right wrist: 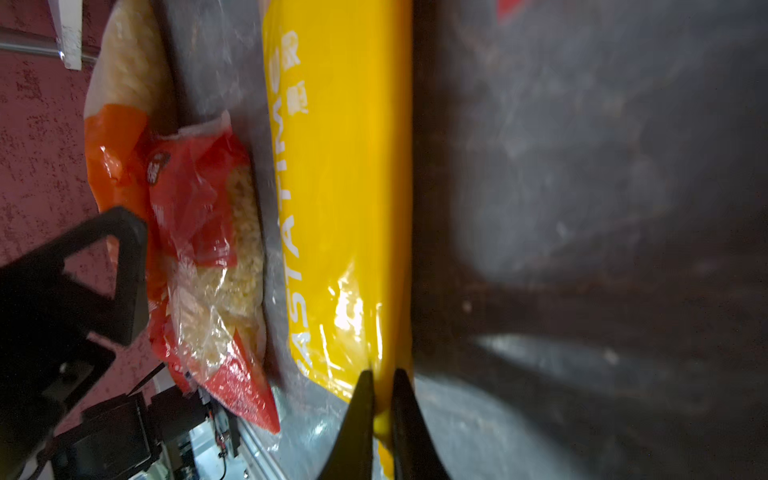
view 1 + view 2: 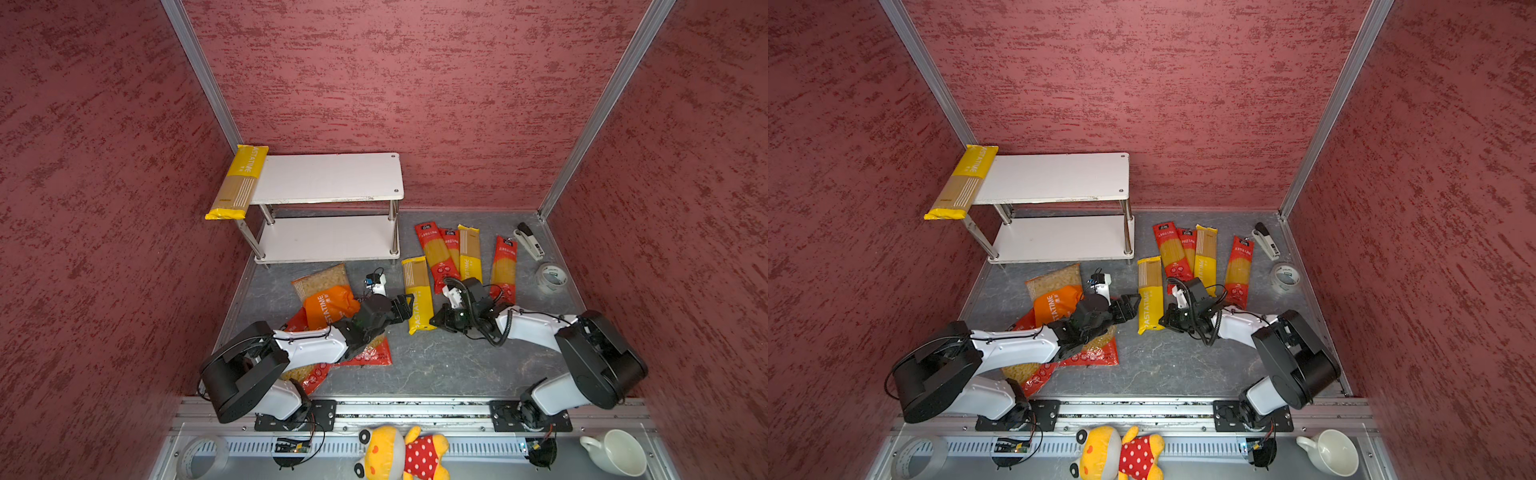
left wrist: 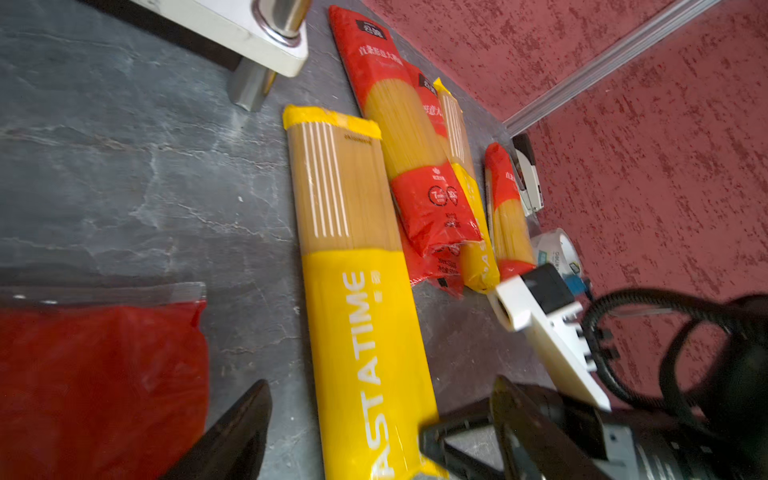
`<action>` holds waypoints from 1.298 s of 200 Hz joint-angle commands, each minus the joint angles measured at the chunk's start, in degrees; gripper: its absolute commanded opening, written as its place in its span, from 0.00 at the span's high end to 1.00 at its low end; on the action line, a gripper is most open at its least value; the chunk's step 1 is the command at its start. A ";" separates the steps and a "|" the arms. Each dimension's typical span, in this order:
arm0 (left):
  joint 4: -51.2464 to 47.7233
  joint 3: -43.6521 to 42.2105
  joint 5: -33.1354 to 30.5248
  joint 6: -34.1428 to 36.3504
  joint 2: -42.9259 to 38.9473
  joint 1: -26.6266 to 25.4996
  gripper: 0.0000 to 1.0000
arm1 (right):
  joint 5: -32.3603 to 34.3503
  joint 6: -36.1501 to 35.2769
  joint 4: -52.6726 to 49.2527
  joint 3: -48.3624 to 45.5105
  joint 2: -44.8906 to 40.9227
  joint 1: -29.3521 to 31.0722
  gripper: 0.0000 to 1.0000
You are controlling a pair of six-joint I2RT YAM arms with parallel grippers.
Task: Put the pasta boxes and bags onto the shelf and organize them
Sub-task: 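Grasp the second yellow spaghetti pack's end with the right gripper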
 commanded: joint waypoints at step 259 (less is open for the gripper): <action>0.83 2.28 9.80 -4.90 11.38 1.04 0.30 | -3.25 -0.28 15.22 11.96 18.93 -6.04 0.75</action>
